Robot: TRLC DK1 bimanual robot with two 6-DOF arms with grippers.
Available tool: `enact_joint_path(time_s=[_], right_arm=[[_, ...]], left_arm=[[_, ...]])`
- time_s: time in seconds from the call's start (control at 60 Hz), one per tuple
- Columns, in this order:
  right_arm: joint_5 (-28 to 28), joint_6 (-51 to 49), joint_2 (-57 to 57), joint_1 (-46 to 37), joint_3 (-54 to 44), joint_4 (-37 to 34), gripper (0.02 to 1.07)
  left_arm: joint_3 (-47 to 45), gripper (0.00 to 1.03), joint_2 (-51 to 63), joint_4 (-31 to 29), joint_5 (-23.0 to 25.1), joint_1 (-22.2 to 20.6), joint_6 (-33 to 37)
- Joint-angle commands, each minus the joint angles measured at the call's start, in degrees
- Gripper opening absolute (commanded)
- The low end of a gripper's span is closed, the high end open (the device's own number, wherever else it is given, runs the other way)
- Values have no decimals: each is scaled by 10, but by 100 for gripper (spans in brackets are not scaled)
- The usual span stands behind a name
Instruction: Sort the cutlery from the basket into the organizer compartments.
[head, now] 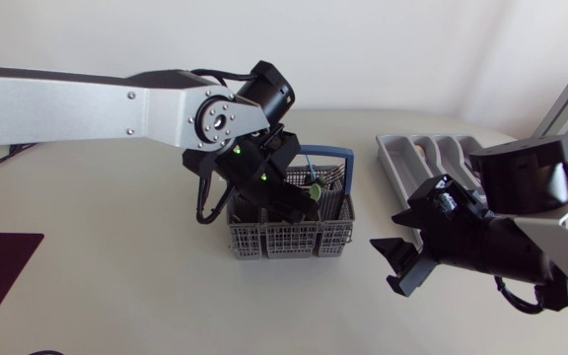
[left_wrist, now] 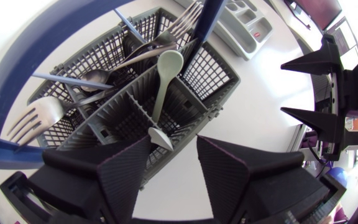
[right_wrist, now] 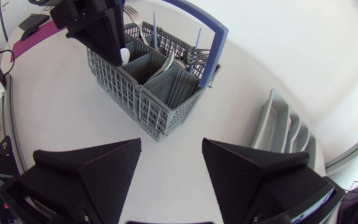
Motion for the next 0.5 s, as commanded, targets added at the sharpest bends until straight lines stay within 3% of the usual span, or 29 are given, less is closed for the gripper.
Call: enact_joint_path(time_s=[0.0, 0.317, 0.483], right_arm=[[0, 12, 7, 0, -13, 4, 74], [0, 13, 9, 2, -14, 4, 74], [0, 13, 8, 2, -14, 4, 74]], left_arm=[[18, 46, 17, -5, -5, -4, -17], [18, 26, 26, -2, -17, -5, -18], [17, 24, 30, 4, -30, -8, -18]])
